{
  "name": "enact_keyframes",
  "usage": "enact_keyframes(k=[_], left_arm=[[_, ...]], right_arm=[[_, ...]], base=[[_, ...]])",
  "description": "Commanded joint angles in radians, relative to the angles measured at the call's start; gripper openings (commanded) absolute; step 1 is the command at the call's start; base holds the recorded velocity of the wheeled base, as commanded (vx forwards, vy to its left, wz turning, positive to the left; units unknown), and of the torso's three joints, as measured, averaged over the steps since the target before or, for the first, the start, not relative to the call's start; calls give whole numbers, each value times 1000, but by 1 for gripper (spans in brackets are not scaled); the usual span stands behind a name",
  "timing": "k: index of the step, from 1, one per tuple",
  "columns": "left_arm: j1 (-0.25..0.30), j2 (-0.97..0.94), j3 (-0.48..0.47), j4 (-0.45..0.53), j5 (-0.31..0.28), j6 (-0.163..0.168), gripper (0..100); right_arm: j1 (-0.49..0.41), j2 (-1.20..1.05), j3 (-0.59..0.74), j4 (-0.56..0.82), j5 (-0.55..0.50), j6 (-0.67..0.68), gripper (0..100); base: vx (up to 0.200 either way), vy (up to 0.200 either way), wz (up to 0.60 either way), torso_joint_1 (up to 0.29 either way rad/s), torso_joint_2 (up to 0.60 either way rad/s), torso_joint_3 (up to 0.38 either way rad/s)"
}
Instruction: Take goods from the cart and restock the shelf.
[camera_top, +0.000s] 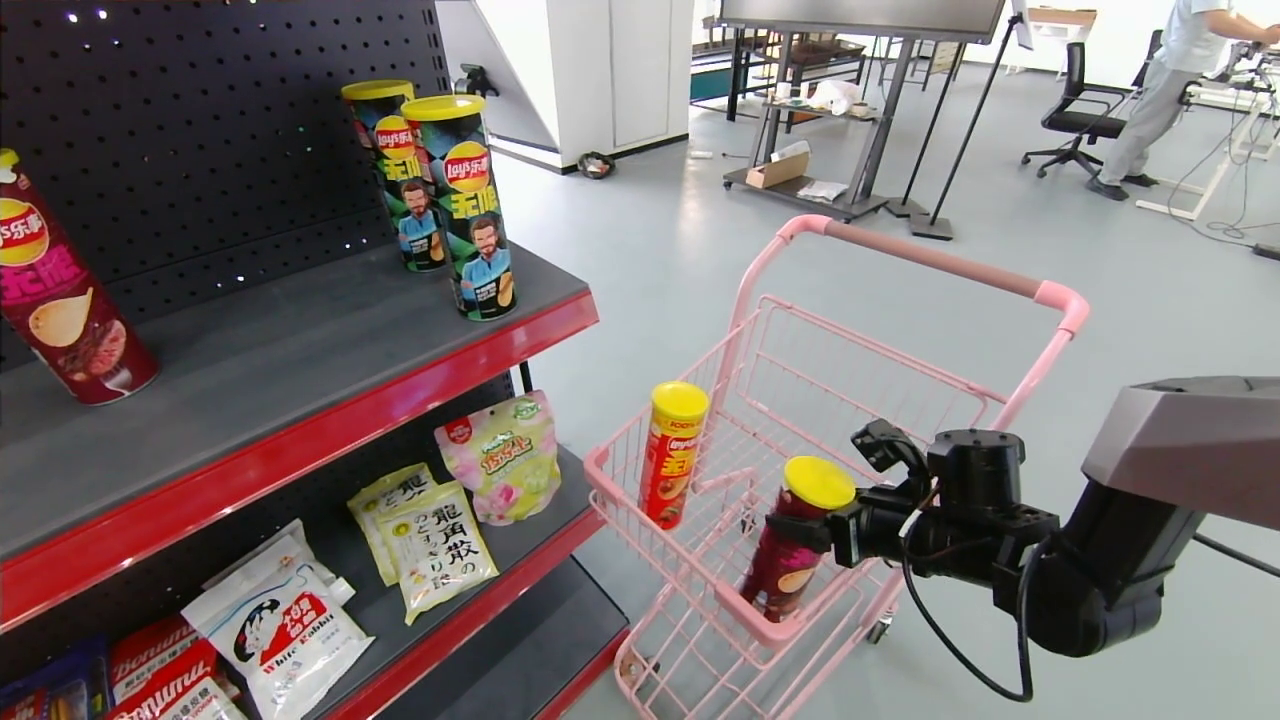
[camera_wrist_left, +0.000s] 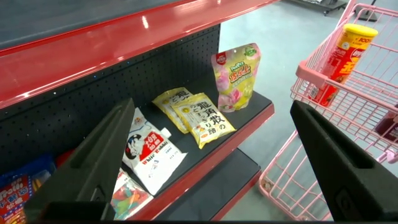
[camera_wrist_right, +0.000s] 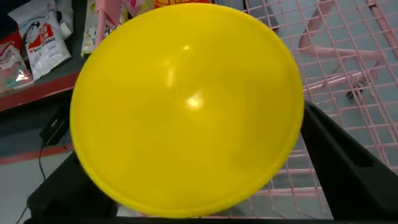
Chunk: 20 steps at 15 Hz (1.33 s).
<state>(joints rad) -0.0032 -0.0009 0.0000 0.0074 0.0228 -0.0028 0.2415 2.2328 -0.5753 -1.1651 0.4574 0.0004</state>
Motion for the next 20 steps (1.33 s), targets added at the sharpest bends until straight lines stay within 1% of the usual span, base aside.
enact_keyframes(k=[1, 3, 4, 9, 11, 12, 14, 15, 16, 17, 18, 20], left_arm=[[0, 1, 0, 0, 0, 0, 100], [0, 1, 0, 0, 0, 0, 100], [0, 1, 0, 0, 0, 0, 100], [0, 1, 0, 0, 0, 0, 100], [0, 1, 0, 0, 0, 0, 100], [0, 1, 0, 0, 0, 0, 100], [0, 1, 0, 0, 0, 0, 100], [0, 1, 0, 0, 0, 0, 100], [0, 1, 0, 0, 0, 0, 100], [0, 1, 0, 0, -1, 0, 100], [0, 1, 0, 0, -1, 0, 100], [0, 1, 0, 0, -1, 0, 100]], right_arm=[[19, 11, -15, -1, -6, 3, 100], [25, 22, -35, -1, -19, 4, 100], [25, 33, -40, -2, -22, 3, 0], [28, 34, -23, -50, -39, 3, 0], [32, 10, -31, -82, -82, 3, 0], [35, -39, -49, -82, -112, 3, 0], [33, -153, -84, -51, -178, 1, 0], [33, -183, -98, -28, -186, 0, 0], [30, -242, -124, 27, -191, -5, 0], [27, -409, -235, 277, -204, -16, 0], [27, -521, -333, 489, -226, -30, 0], [32, -668, -452, 728, -310, -83, 0]], base=[[0, 0, 0, 0, 0, 0], [0, 0, 0, 0, 0, 0], [0, 0, 0, 0, 0, 0], [0, 0, 0, 0, 0, 0], [0, 0, 0, 0, 0, 0], [0, 0, 0, 0, 0, 0], [0, 0, 0, 0, 0, 0], [0, 0, 0, 0, 0, 0], [0, 0, 0, 0, 0, 0], [0, 0, 0, 0, 0, 0], [0, 0, 0, 0, 0, 0], [0, 0, 0, 0, 0, 0]])
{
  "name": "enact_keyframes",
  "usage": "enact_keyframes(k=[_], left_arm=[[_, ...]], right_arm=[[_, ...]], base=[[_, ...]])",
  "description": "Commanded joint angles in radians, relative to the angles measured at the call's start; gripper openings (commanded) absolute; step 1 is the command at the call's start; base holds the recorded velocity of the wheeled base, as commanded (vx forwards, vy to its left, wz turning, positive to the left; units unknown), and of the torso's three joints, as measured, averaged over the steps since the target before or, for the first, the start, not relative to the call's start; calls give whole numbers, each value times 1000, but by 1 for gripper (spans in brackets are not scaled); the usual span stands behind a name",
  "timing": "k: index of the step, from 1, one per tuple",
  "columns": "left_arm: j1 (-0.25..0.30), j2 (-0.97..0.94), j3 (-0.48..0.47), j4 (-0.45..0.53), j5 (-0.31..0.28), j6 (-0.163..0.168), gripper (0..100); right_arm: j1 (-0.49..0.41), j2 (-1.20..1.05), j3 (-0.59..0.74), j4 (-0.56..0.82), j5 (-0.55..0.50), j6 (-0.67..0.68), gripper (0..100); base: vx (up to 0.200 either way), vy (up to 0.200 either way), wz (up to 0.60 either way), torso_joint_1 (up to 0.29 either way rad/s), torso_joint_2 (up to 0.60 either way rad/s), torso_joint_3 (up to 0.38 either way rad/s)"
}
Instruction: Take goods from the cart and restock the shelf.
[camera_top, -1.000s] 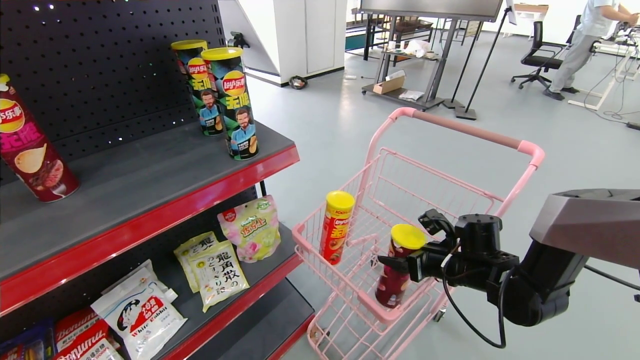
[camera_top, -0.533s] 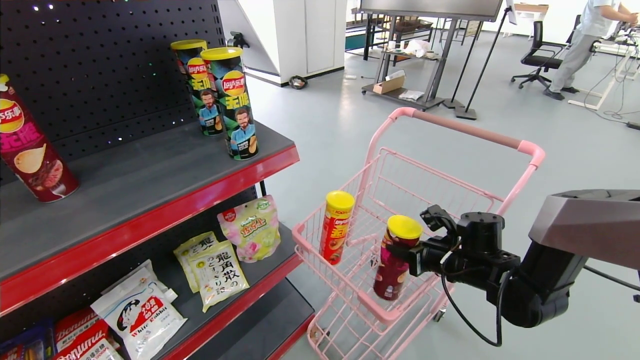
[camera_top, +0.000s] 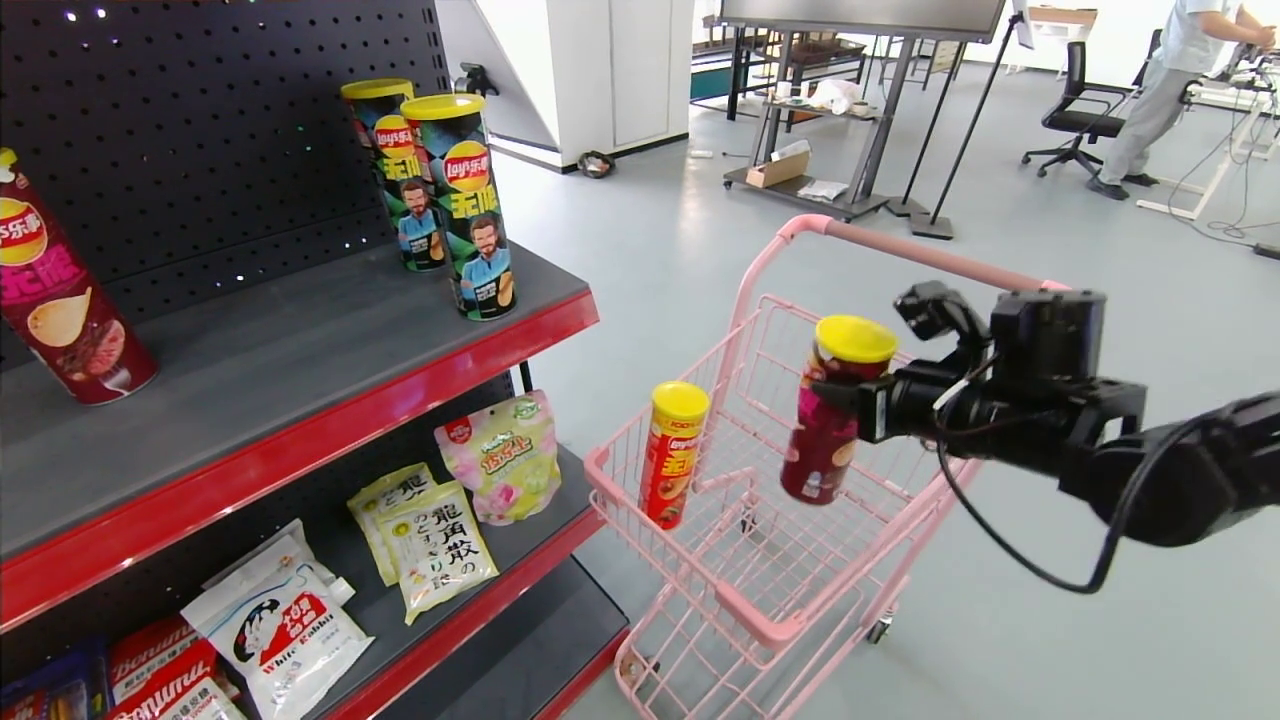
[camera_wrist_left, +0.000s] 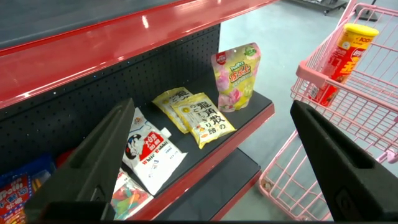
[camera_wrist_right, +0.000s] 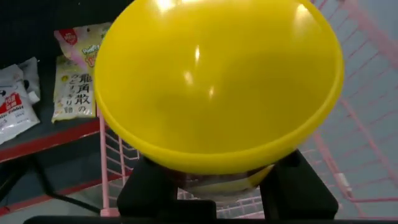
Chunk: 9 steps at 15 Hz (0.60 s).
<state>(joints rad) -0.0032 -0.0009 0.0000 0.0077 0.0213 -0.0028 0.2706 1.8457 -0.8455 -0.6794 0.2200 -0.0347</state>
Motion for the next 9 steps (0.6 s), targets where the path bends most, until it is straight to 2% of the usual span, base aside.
enact_keyframes(k=[1, 3, 6, 8, 9], left_arm=[[0, 1, 0, 0, 0, 0, 100], [0, 1, 0, 0, 0, 0, 100], [0, 1, 0, 0, 0, 0, 100], [0, 1, 0, 0, 0, 0, 100], [0, 1, 0, 0, 0, 0, 100]], right_arm=[[7, -353, -187, 307, -131, -63, 0], [51, -519, -119, 399, -261, -65, 0], [75, -757, 22, 489, -375, -85, 0], [67, -872, 91, 540, -384, -91, 0], [30, -962, 180, 563, -383, -87, 0]], base=[[0, 0, 0, 0, 0, 0], [0, 0, 0, 0, 0, 0], [0, 0, 0, 0, 0, 0], [0, 0, 0, 0, 0, 0], [0, 0, 0, 0, 0, 0]])
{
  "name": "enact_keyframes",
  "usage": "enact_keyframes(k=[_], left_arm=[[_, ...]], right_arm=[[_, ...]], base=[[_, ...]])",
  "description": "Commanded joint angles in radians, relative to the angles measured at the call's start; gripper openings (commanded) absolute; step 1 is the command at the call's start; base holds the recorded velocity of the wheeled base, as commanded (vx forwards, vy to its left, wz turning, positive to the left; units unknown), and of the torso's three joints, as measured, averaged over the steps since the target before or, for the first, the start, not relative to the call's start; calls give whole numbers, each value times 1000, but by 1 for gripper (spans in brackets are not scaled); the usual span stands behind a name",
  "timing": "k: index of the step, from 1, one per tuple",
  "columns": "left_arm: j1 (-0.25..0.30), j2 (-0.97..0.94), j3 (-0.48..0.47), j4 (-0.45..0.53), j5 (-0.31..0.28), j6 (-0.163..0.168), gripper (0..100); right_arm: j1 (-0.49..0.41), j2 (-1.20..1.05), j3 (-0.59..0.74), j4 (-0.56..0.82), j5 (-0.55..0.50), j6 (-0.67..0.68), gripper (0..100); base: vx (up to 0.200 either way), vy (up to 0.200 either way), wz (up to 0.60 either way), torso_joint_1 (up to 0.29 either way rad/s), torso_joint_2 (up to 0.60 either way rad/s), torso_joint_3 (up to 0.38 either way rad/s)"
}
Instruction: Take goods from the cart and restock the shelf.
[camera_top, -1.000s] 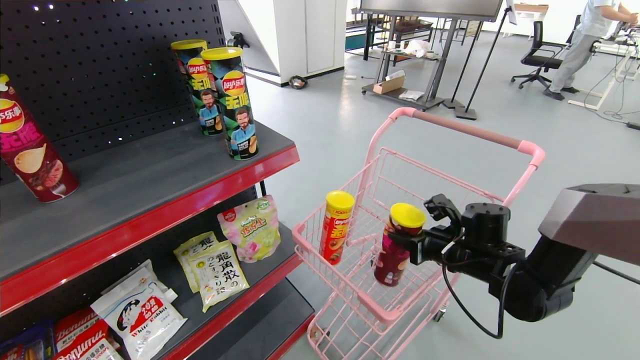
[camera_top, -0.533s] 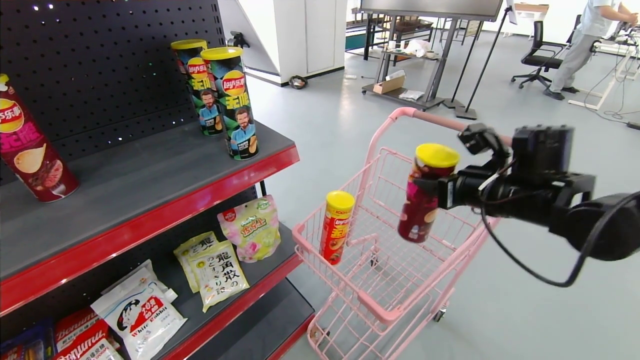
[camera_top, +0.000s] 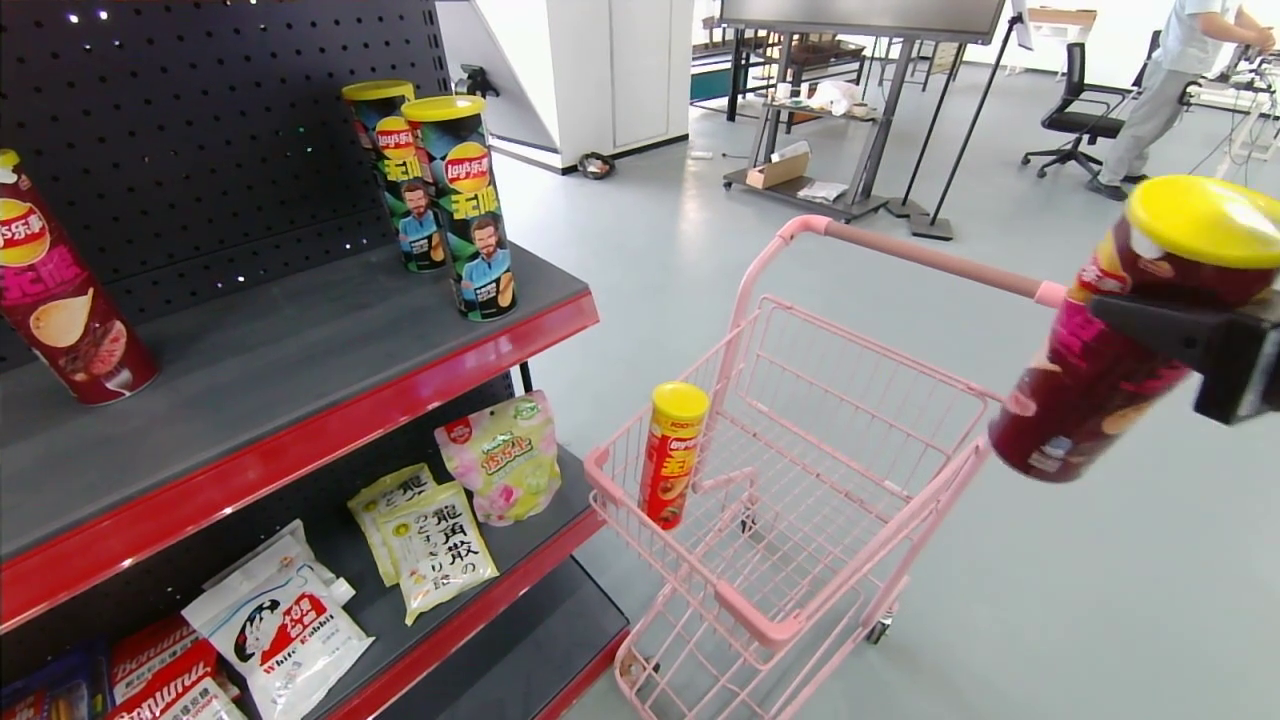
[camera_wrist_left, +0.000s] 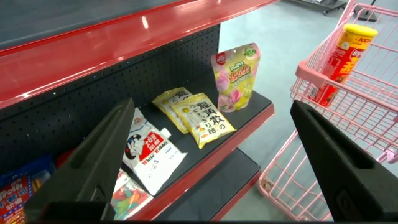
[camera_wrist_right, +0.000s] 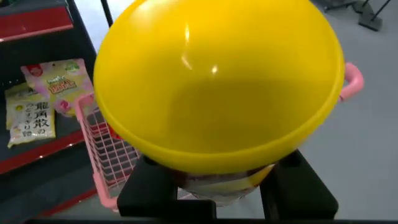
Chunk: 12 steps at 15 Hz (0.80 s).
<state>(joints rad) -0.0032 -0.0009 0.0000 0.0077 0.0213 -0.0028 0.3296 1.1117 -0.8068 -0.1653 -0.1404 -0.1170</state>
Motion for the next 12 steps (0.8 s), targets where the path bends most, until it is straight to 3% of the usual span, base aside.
enact_keyframes(k=[1, 6, 12], left_arm=[[0, 1, 0, 0, 0, 1, 100], [0, 1, 0, 0, -1, 1, 100], [0, 1, 0, 0, -1, 1, 100]], right_arm=[[-61, -291, 209, 50, -31, -9, 0], [-211, -395, 327, 58, -24, -36, 0], [-219, -299, 322, -22, 27, 8, 0]], base=[[0, 0, 0, 0, 0, 0], [0, 0, 0, 0, 0, 0], [0, 0, 0, 0, 0, 0]])
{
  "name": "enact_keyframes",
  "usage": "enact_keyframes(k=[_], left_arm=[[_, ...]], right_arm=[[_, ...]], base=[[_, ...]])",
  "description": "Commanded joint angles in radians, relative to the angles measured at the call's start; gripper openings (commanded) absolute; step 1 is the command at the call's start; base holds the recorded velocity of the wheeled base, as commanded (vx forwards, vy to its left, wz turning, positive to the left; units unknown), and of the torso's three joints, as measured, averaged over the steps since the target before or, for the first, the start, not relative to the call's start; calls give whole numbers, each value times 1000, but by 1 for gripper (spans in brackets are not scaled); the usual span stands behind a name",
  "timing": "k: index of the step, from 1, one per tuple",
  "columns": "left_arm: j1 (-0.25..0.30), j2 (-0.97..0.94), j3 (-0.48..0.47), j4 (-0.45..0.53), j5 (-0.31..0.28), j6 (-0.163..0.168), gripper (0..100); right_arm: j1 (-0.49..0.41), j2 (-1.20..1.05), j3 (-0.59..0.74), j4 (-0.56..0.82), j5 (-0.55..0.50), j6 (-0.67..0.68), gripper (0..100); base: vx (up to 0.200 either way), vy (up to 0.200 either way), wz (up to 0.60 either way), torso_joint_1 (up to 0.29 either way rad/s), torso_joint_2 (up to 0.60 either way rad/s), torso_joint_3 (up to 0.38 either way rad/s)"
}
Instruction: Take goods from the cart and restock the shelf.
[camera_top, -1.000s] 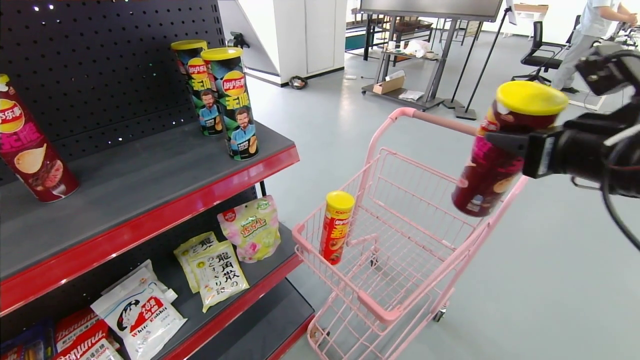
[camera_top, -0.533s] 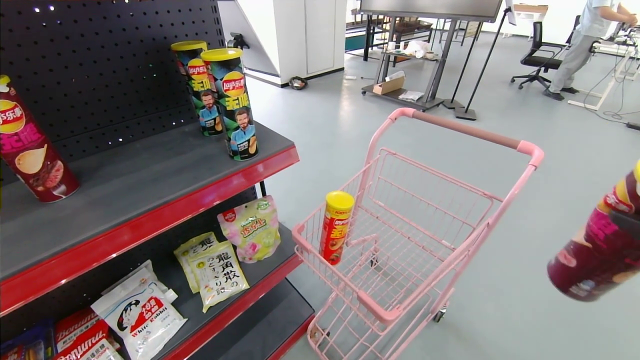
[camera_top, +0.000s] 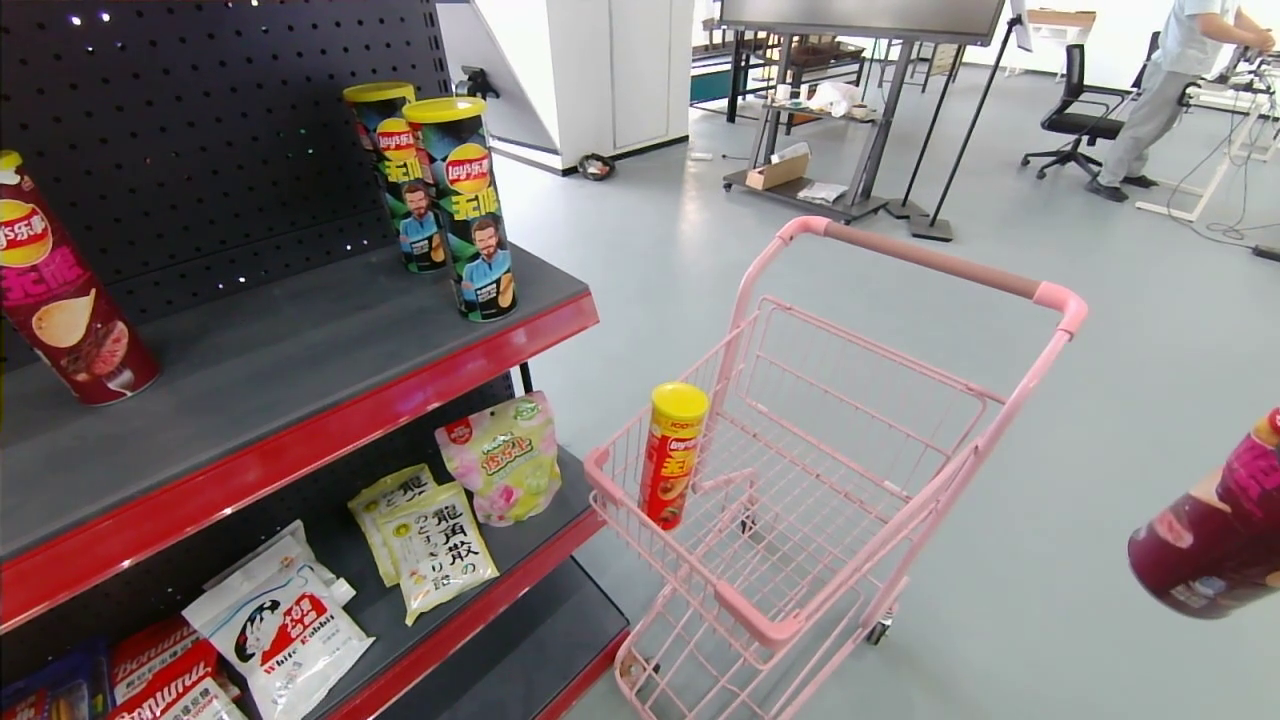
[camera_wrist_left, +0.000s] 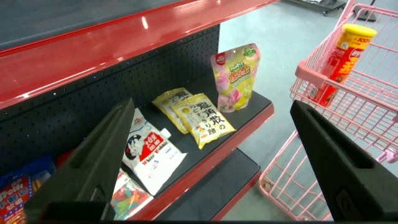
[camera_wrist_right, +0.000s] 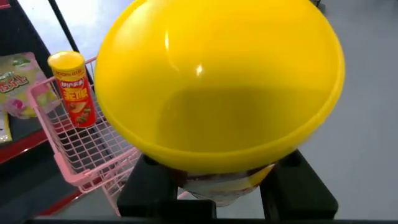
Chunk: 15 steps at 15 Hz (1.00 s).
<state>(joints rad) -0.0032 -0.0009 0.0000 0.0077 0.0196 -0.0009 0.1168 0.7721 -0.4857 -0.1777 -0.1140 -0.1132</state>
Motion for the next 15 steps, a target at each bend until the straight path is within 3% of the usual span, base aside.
enact_keyframes(k=[1, 5, 8, 15], left_arm=[[0, 1, 0, 0, 0, -1, 100], [0, 1, 0, 0, 0, -1, 100], [0, 1, 0, 0, 0, -1, 100], [0, 1, 0, 0, 0, -1, 100]], right_arm=[[-42, 73, -20, -17, -7, -5, 0], [-60, 104, -36, 3, -44, -8, 0], [-57, 96, -42, 64, 20, -33, 0], [-59, 93, -34, 63, 20, -39, 0]], base=[[0, 0, 0, 0, 0, 0], [0, 0, 0, 0, 0, 0], [0, 0, 0, 0, 0, 0], [0, 0, 0, 14, -41, -25]])
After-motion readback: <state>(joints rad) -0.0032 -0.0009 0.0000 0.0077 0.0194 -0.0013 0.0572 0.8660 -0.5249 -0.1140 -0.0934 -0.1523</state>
